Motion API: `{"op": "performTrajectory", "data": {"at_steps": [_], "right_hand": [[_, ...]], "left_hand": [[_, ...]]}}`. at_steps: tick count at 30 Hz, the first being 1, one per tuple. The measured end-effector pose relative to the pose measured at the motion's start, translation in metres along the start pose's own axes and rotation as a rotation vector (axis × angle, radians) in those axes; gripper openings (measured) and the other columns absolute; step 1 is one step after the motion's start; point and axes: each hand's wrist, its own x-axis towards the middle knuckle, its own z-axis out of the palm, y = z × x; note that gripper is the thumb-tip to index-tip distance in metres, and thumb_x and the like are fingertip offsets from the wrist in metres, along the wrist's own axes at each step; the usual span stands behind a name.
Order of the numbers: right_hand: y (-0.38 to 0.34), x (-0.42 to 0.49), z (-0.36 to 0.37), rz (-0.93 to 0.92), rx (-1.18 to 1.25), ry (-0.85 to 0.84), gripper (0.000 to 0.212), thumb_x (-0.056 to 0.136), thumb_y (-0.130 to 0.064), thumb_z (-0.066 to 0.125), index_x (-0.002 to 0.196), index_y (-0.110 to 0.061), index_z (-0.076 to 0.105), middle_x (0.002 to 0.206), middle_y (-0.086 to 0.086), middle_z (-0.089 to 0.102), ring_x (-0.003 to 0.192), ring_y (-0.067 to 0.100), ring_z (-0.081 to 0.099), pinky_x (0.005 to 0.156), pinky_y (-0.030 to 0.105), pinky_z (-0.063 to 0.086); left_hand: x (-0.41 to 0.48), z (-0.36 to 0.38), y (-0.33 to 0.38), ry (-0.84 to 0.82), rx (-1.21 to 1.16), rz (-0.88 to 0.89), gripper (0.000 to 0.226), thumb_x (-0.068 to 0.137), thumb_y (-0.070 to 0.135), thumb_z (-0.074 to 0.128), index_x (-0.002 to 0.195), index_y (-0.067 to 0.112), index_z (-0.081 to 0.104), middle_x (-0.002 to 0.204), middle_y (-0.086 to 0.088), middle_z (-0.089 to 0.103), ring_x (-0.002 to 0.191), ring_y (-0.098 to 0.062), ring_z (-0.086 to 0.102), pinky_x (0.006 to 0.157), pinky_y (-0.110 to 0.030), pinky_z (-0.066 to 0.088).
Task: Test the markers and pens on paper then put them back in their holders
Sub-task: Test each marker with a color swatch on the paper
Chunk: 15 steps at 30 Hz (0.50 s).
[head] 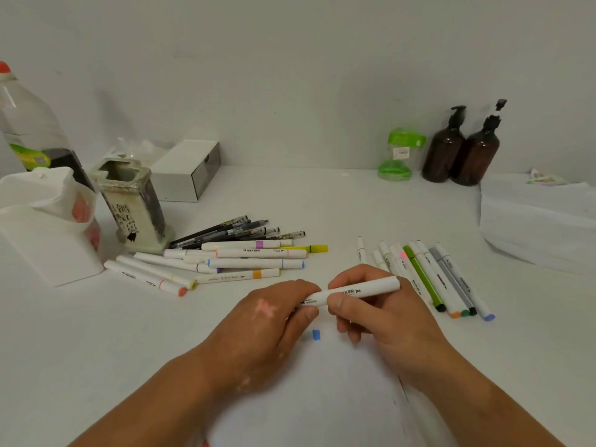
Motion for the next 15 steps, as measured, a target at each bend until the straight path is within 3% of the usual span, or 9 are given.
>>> {"op": "performTrajectory", "data": {"at_steps": [5, 10, 13, 15], "right_hand": [[0.0005, -0.0033, 0.0046, 0.008, 0.017, -0.023, 0.011, 0.078, -0.029, 0.079, 0.087, -0.025, 0.074, 0.07, 0.008, 0.07, 0.061, 0.017, 0.065, 0.054, 0.028, 0.052], [0.0014, -0.0059, 0.0058, 0.011, -0.02, -0.021, 0.023, 0.071, -0.042, 0.082, 0.087, -0.028, 0.072, 0.066, 0.006, 0.071, 0.057, 0.015, 0.063, 0.054, 0.028, 0.052], [0.0006, -0.0064, 0.0054, 0.002, -0.043, 0.007, 0.021, 0.071, -0.041, 0.079, 0.082, -0.025, 0.07, 0.063, 0.005, 0.068, 0.055, 0.015, 0.061, 0.052, 0.028, 0.05], [0.0012, -0.0044, 0.0033, 0.003, 0.011, 0.091, 0.014, 0.073, -0.031, 0.075, 0.073, -0.022, 0.064, 0.056, 0.007, 0.06, 0.051, 0.019, 0.054, 0.048, 0.031, 0.045]], "left_hand": [[0.0012, -0.0016, 0.0023, -0.03, -0.003, 0.02, 0.028, 0.103, 0.041, 0.043, 0.114, 0.025, 0.063, 0.076, 0.026, 0.048, 0.07, 0.004, 0.048, 0.063, -0.01, 0.034], [0.0012, -0.0046, 0.0058, -0.013, 0.024, 0.022, 0.031, 0.101, 0.047, 0.045, 0.114, 0.028, 0.066, 0.072, 0.016, 0.053, 0.065, -0.008, 0.049, 0.06, -0.023, 0.042], [-0.0002, -0.0048, 0.0063, -0.021, 0.025, 0.009, 0.031, 0.099, 0.054, 0.048, 0.117, 0.034, 0.064, 0.07, 0.021, 0.049, 0.065, -0.004, 0.047, 0.058, -0.016, 0.036], [-0.0027, -0.0038, 0.0031, -0.07, 0.059, -0.038, 0.046, 0.087, 0.069, 0.053, 0.124, 0.041, 0.055, 0.076, 0.028, 0.046, 0.075, 0.002, 0.048, 0.062, -0.01, 0.032]]}}
